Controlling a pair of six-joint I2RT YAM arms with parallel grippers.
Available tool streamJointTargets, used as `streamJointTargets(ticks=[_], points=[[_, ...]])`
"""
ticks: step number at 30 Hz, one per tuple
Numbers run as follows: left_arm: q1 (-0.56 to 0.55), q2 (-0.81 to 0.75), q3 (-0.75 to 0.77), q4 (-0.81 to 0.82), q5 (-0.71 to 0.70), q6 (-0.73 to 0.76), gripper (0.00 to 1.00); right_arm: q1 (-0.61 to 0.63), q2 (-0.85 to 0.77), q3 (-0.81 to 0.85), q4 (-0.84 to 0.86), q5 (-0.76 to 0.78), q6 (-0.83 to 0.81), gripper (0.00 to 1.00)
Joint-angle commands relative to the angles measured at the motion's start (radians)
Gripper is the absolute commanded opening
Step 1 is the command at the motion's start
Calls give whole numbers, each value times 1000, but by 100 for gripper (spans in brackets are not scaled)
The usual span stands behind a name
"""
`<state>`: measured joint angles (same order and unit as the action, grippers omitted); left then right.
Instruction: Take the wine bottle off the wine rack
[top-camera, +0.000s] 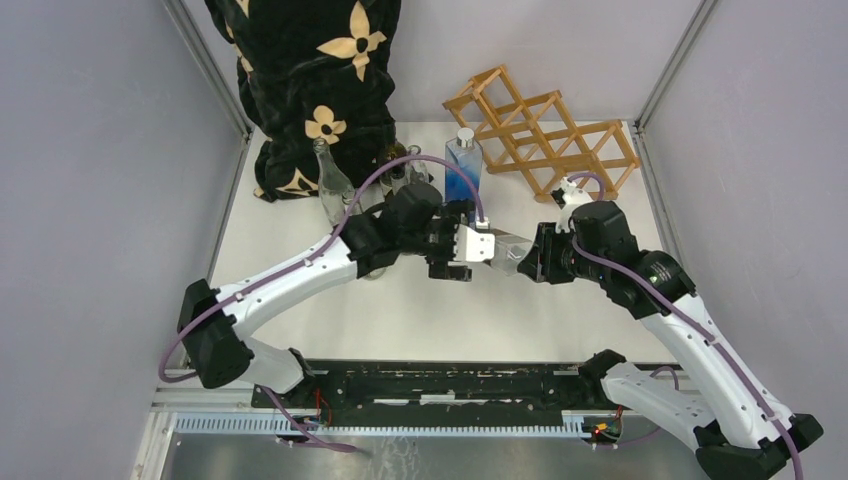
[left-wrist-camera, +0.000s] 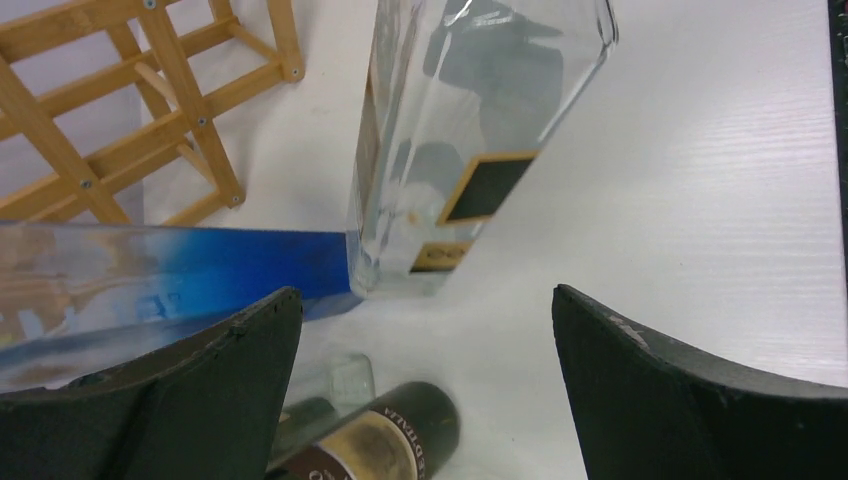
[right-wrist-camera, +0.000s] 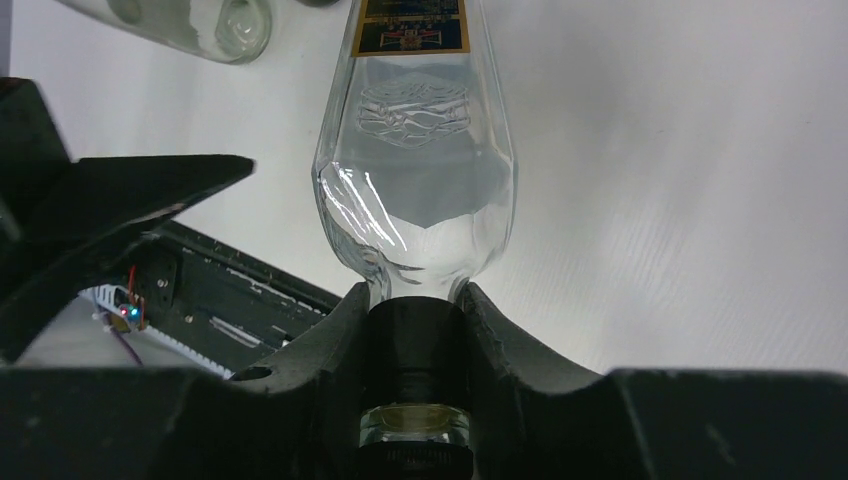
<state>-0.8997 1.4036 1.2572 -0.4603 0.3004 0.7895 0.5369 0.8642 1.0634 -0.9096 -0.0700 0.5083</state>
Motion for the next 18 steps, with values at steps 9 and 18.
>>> streamJointTargets(ticks=[9, 18], points=[[-117, 104, -21, 178, -76, 114, 100, 4, 17, 133, 117, -230, 0, 0], [-145, 120, -86, 209, -173, 112, 100, 2, 21, 108, 155, -295, 46, 0]])
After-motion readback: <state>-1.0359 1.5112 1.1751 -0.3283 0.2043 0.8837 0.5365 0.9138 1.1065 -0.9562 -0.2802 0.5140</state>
